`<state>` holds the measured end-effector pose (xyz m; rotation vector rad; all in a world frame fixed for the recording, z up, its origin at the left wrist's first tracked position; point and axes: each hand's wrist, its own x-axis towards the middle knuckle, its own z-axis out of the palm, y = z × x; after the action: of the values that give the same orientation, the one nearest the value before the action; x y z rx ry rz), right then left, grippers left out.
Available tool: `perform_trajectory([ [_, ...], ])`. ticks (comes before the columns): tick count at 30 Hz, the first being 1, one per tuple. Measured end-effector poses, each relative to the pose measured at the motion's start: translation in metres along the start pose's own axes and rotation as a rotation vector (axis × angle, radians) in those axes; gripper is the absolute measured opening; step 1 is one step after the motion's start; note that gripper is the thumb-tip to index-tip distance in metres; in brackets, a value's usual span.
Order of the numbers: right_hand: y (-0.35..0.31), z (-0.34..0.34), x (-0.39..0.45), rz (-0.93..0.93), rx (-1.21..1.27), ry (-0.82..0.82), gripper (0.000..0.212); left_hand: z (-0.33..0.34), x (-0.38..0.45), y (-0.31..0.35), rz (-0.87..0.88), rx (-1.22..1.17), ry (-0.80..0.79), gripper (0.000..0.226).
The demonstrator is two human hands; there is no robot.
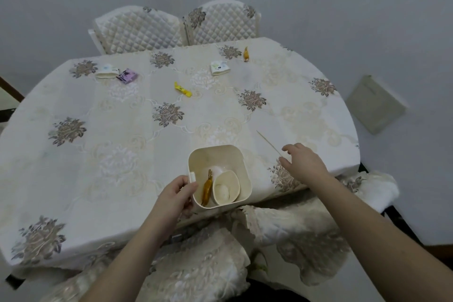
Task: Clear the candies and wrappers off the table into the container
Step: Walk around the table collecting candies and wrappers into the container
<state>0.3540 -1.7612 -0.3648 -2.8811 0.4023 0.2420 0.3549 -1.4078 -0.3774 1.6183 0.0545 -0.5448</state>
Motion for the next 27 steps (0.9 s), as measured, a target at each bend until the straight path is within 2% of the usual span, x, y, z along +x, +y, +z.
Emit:
perform_trajectory([
  [6, 0.027, 0.025, 0.054, -0.043, -0.026, -0.146, 0.044, 0.04, 0.022, 0.01, -0.028, 0.021, 0.116, 0.028],
  [10, 0.034, 0.043, 0.082, -0.087, -0.023, -0.233, 0.043, 0.059, 0.031, 0.015, -0.047, 0.004, 0.174, 0.039],
  [13, 0.037, 0.056, 0.095, -0.101, -0.035, -0.214, 0.036, 0.068, 0.035, 0.018, -0.055, -0.002, 0.219, 0.037],
  [16, 0.039, 0.066, 0.103, -0.138, -0.163, -0.144, 0.026, 0.074, 0.034, 0.021, -0.058, -0.02, 0.258, 0.038],
  [18, 0.04, 0.069, 0.108, -0.167, -0.22, -0.137, 0.027, 0.077, 0.033, 0.022, -0.065, -0.017, 0.287, 0.048],
  [21, 0.041, 0.07, 0.117, -0.178, -0.235, -0.164, 0.029, 0.081, 0.031, 0.022, -0.078, -0.02, 0.333, 0.052],
  [24, 0.043, 0.068, 0.124, -0.18, -0.201, -0.196, 0.024, 0.086, 0.028, 0.024, -0.09, -0.019, 0.369, 0.048],
  [27, 0.043, 0.059, 0.127, -0.139, -0.024, -0.257, 0.022, 0.089, 0.025, 0.023, -0.094, -0.033, 0.383, 0.045],
])
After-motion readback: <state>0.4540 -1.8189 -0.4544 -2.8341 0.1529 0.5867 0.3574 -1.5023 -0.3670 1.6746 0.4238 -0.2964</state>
